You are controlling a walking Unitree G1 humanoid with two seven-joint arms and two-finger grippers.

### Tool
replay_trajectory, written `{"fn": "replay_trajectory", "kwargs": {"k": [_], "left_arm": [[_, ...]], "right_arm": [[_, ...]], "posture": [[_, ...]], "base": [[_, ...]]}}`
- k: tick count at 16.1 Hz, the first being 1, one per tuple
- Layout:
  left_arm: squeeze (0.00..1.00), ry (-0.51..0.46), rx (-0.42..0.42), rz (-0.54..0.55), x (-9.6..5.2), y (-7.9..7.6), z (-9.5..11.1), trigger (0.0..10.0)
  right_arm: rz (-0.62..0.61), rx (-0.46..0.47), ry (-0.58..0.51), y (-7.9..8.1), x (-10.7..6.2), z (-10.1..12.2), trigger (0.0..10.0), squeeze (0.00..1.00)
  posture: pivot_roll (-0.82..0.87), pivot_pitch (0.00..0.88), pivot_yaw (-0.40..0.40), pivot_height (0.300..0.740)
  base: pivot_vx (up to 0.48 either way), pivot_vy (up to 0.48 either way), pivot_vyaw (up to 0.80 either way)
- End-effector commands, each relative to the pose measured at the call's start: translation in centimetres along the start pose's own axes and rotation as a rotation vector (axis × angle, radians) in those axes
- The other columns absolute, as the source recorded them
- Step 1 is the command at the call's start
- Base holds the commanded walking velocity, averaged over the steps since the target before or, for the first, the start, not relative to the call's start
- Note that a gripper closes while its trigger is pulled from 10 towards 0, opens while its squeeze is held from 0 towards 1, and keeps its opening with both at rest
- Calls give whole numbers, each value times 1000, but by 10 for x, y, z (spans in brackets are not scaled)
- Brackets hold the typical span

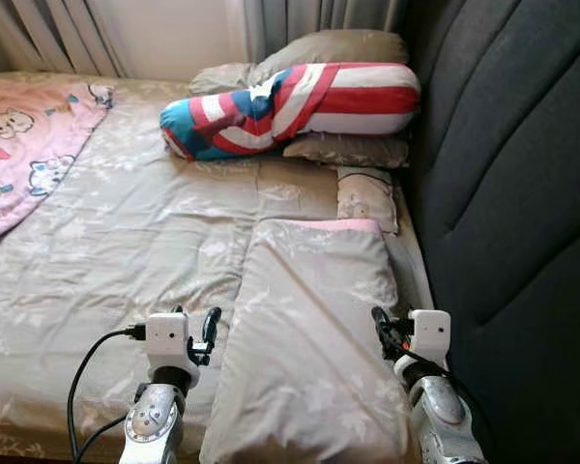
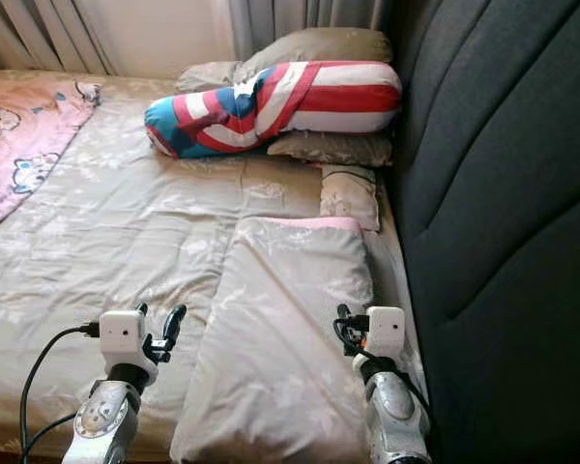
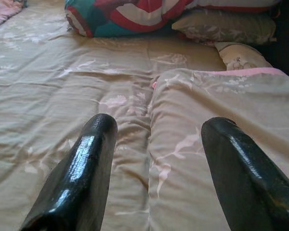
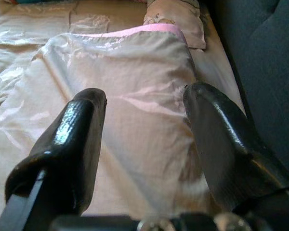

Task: Clean up the room

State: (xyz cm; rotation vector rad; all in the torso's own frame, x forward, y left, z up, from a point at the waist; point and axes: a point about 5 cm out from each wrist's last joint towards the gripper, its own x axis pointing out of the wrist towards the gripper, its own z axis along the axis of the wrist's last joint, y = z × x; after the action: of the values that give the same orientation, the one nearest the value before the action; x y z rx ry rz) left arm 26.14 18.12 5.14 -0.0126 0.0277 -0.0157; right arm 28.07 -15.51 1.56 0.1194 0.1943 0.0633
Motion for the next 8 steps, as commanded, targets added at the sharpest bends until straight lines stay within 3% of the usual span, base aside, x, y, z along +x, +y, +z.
{"fn": "replay_trajectory", "kwargs": {"k": [1,8], "left_arm": [[0,-2,-7,-5,0,-1,1,10000],[0,-4,-13,-18,1,-5,2,10000]], "right_arm": [[3,7,11,1,-1,-2,10000,0],[10,12,18,0,0,-4,10000,0]], "posture": [[22,112,-70,663],[20,90,-69,663]], "base": [[0,0,0],[0,0,0]]}}
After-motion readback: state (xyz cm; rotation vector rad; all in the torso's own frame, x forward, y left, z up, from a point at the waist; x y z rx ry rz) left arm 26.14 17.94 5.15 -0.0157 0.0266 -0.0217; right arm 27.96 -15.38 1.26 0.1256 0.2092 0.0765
